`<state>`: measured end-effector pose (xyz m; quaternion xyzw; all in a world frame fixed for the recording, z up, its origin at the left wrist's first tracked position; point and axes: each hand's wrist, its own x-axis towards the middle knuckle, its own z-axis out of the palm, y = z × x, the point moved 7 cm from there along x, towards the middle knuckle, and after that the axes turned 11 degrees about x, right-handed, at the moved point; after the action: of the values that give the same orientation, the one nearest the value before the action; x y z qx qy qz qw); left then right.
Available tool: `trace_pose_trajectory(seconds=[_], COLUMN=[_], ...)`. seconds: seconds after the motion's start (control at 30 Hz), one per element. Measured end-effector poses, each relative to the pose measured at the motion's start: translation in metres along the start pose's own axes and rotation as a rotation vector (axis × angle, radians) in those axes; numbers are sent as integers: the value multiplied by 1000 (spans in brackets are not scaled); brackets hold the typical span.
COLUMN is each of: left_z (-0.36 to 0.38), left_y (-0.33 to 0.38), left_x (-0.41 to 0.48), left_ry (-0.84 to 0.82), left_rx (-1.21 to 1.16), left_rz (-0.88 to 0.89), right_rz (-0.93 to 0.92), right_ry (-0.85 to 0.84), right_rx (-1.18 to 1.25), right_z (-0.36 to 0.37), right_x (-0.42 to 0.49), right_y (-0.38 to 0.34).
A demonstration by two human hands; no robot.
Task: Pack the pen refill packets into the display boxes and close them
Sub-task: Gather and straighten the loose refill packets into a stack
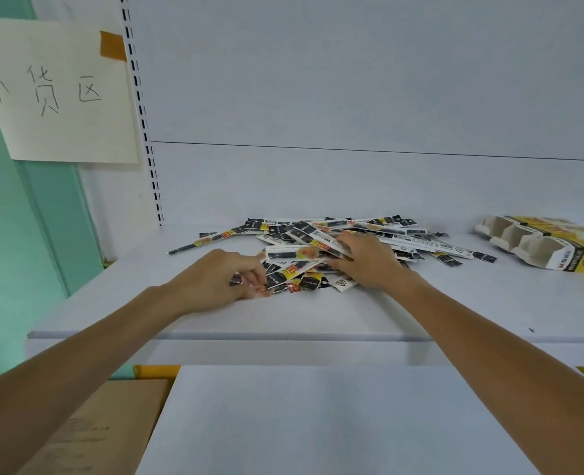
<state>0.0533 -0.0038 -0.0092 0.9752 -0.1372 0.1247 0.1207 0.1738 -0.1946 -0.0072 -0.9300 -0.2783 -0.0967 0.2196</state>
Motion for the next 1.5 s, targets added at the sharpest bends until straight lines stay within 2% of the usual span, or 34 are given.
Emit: trace_pose_trajectory(seconds=[0.13, 0.27, 0.37, 0.43, 0.5, 0.6, 0.67, 0.77, 0.87, 1.0, 1.07, 1.13, 1.2, 1.27, 1.4, 1.5], left_z=[2, 2, 11, 15, 18, 31, 43, 58, 56, 42, 44, 48, 48, 49, 49, 41], left_y=[21, 50, 65, 67, 67, 71, 71, 71, 69, 68, 70, 70, 71, 68, 62, 64], left_x=[14, 36, 44, 47, 53, 65, 72, 78, 85, 90, 90, 90, 89, 90, 89, 89], left_ry=[45, 150, 189, 204, 141, -51, -143, -205, -187, -46, -26, -42, -60, -87, -146, -25], left_rx=[89, 125, 282, 278, 241, 234, 235, 312, 436, 527, 510, 408, 320, 419, 621, 698], left_rz=[33, 12, 64, 94, 81, 86, 69, 43, 23, 78, 138, 131, 76, 35, -47, -50], right_rz=[-189, -237, -79, 8, 51, 128, 202, 297, 207, 64, 5, 24, 141, 181, -12, -79], right_ry=[-60, -166, -164, -100, 4, 106, 89, -44, -136, -54, 23, 30, -91, -207, -212, -314], right_rx=[-5, 18, 214, 313, 303, 174, 81, 57, 2, 197, 159, 100, 97, 73, -46, 122], right_z=[11, 15, -8, -28, -46, -55, -51, -39, -30, -38, -44, -41, -25, -8, -8, -18], right_x=[-2, -12, -27, -36, -41, -38, -34, -28, -18, -1, 11, 24, 32, 35, 44, 42], right_y=[-22, -27, -9, 9, 27, 62, 87, 110, 107, 85, 78, 81, 89, 89, 60, 38])
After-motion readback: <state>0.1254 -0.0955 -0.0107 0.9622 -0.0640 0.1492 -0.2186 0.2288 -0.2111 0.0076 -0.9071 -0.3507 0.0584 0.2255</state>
